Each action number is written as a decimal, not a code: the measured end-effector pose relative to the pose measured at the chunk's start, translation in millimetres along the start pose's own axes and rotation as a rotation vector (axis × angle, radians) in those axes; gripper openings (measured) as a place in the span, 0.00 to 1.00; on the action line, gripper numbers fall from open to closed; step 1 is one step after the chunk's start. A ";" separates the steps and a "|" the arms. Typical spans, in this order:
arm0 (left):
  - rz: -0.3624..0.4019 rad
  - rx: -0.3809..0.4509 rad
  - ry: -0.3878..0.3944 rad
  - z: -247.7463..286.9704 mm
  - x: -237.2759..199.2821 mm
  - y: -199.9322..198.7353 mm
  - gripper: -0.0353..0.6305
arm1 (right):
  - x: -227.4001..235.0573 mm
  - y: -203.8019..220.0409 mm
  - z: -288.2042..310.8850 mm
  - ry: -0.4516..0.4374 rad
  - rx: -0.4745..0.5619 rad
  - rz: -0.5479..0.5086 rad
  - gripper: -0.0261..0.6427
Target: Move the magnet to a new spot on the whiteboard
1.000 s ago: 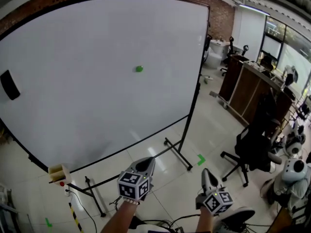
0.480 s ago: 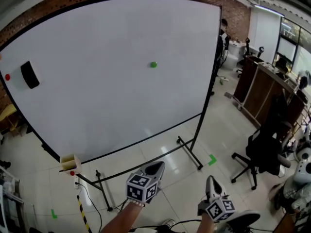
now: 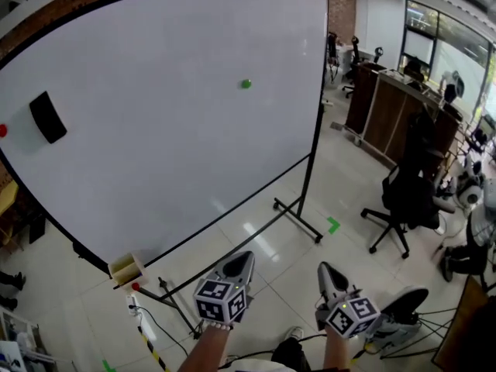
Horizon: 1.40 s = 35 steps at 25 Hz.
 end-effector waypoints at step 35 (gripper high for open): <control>-0.017 0.040 0.022 -163.0 53.3 24.4 0.05 | -121.8 59.8 -110.8 -0.014 -0.033 -0.018 0.04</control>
Point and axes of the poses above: the fingertips, and each gripper's own axes: z forward along the fingers, x to its right, y out of its underside, the point moved 5 cm from there along -z, backward along the fingers, and after that the axes turned 15 degrees about z, right-handed, at the moved point
